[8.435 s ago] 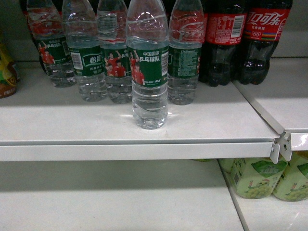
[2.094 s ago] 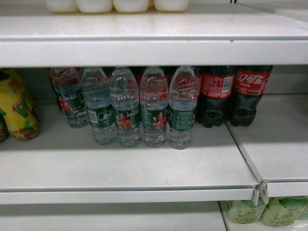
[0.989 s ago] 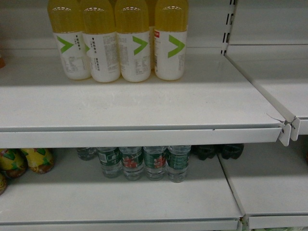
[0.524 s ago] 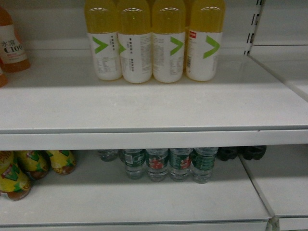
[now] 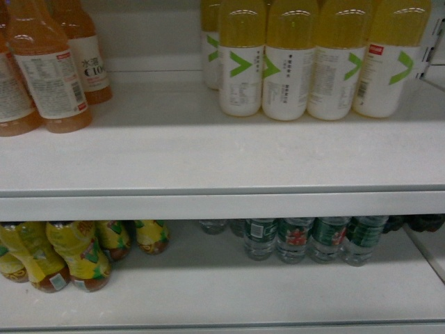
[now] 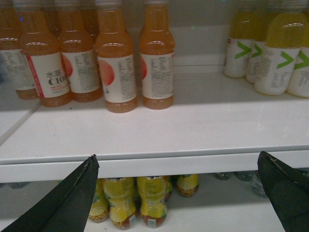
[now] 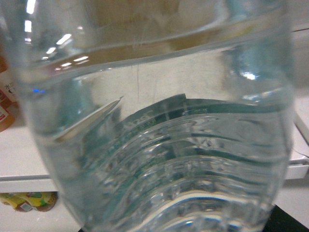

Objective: Move water from second to third shelf

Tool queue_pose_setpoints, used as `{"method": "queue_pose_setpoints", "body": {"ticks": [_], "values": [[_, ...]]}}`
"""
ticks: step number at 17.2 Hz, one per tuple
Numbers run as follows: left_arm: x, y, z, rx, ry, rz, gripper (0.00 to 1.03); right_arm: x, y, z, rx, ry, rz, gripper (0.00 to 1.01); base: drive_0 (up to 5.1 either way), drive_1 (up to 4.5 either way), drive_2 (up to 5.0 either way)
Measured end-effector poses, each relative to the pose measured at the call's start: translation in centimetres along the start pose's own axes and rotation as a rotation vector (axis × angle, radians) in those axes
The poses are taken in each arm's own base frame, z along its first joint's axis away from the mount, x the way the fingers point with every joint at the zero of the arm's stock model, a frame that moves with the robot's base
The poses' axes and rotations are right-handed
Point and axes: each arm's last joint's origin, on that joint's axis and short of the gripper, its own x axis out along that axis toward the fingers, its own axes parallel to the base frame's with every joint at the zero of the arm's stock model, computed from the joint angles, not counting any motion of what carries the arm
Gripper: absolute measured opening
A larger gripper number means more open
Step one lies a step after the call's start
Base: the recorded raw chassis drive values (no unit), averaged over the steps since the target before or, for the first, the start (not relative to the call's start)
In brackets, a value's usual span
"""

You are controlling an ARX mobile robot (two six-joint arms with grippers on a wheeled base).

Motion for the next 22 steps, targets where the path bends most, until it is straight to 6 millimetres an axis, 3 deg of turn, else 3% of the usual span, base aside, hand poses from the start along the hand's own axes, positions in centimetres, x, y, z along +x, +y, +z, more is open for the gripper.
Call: {"method": "queue_pose_setpoints", "body": {"ticks": [6, 22], "values": [[0.0, 0.0, -0.03, 0.0, 0.003, 0.0, 0.98, -0.01, 0.0, 0.05, -0.001, -0.005, 0.001, 0.4, -2.9, 1.23, 1.2], [0.0, 0.0, 0.0, 0.0, 0.0, 0.0, 0.98, 0.0, 0.0, -0.01, 0.0, 0.0, 0.001, 0.4, -5.0, 2.42, 2.4]]}}
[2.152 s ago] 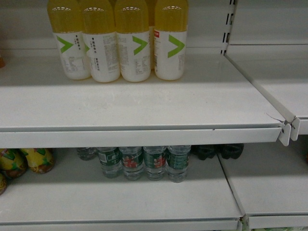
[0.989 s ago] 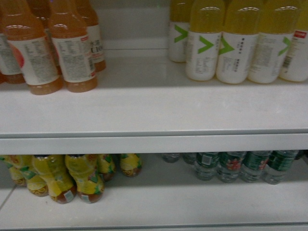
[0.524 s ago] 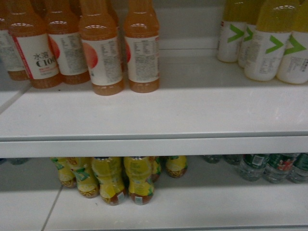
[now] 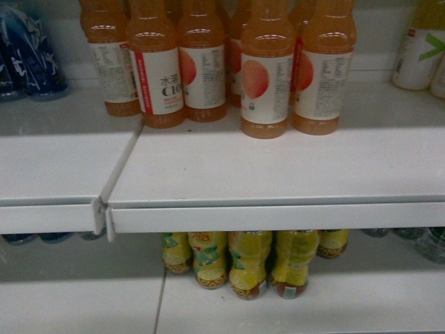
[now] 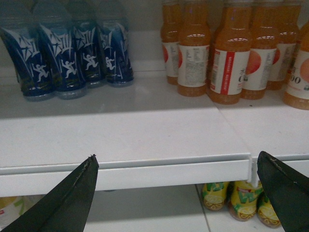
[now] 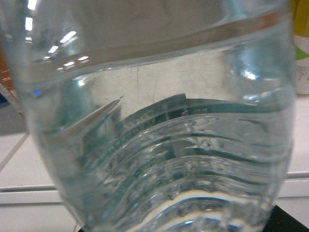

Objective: Move water from second to third shelf

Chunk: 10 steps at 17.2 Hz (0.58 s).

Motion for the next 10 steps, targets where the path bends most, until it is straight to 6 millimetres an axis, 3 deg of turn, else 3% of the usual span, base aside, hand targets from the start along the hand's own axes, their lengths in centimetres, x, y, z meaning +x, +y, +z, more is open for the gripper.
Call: {"method": "queue_pose_setpoints", "body": {"ticks": [10], "values": [[0.0, 0.0, 0.01, 0.0, -0.001, 0.0, 0.98, 0.0, -0.01, -0.04, 0.001, 0.003, -0.001, 0.4, -4.9, 1.59, 3.2]]}}
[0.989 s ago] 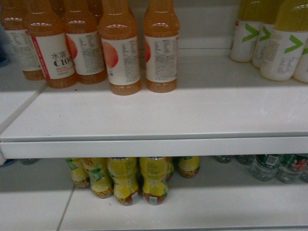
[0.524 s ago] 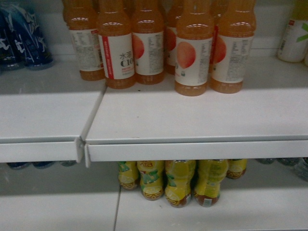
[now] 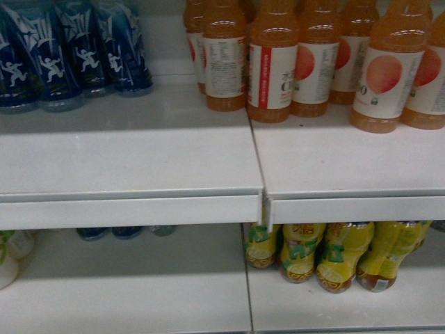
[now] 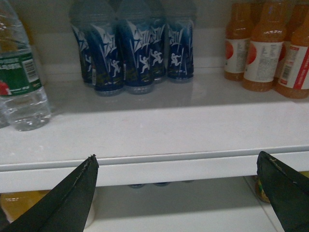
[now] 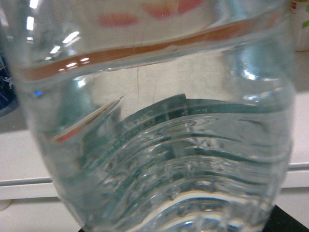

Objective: Move water from second to third shelf

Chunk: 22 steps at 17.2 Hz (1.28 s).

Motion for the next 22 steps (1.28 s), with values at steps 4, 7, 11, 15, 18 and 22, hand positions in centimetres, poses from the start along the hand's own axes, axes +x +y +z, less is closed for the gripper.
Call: {"method": "queue_pose_setpoints", "body": {"ticks": [4, 7, 11, 15, 18, 22], "values": [[0.0, 0.0, 0.02, 0.0, -0.002, -0.001, 0.98, -0.01, 0.03, 0.06, -0.003, -0.006, 0.004, 0.4, -4.9, 1.31, 3.4], [0.0, 0.0, 0.0, 0.0, 0.0, 0.0, 0.98, 0.0, 0.04, 0.04, -0.002, -0.004, 0.007, 0.4, -5.0, 2.44, 2.4], [0.0, 0.0, 0.0, 0.0, 0.0, 0.0, 0.98, -0.01, 0.0, 0.04, -0.001, -0.004, -0.001, 0.4, -5.0, 2.47, 2.5], [0.0, 0.0, -0.03, 0.0, 0.003, -0.001, 0.98, -0.01, 0.03, 0.05, -0.002, -0.005, 0.004, 0.4, -5.1, 2.32, 2.3], [0.0, 0.0, 0.01, 0.0, -0.001, 0.0, 0.98, -0.01, 0.02, 0.05, -0.002, -0.005, 0.003, 0.4, -5.1, 2.4, 2.4], [0.0, 0.0, -0.02, 0.0, 0.002, 0.0, 0.98, 0.0, 0.02, 0.05, -0.002, -0.004, 0.001, 0.4, -5.0, 2.47, 2.5]]}}
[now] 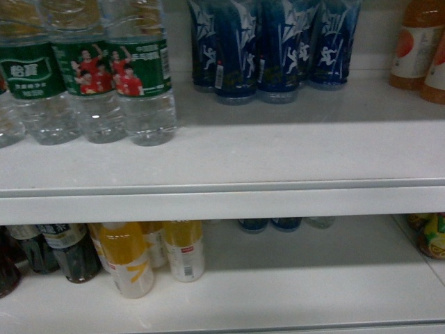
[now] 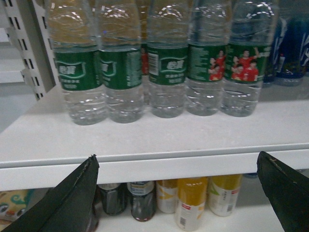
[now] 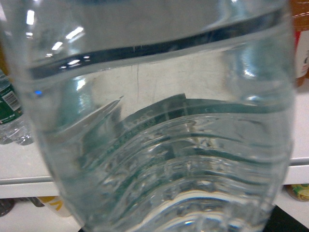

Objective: Move water from second to third shelf

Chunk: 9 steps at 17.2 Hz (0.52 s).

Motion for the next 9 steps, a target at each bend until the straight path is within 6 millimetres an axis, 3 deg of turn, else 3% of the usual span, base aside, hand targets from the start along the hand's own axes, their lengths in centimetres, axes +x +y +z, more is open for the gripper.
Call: {"method": "queue_pose_setpoints", "body": {"ticks": [9], "values": [[0.0, 0.0, 0.0, 0.0, 0.0, 0.0, 0.98, 0.01, 0.0, 0.02, -0.001, -0.002, 0.0, 0.4, -5.0, 2.5, 2.5]]}}
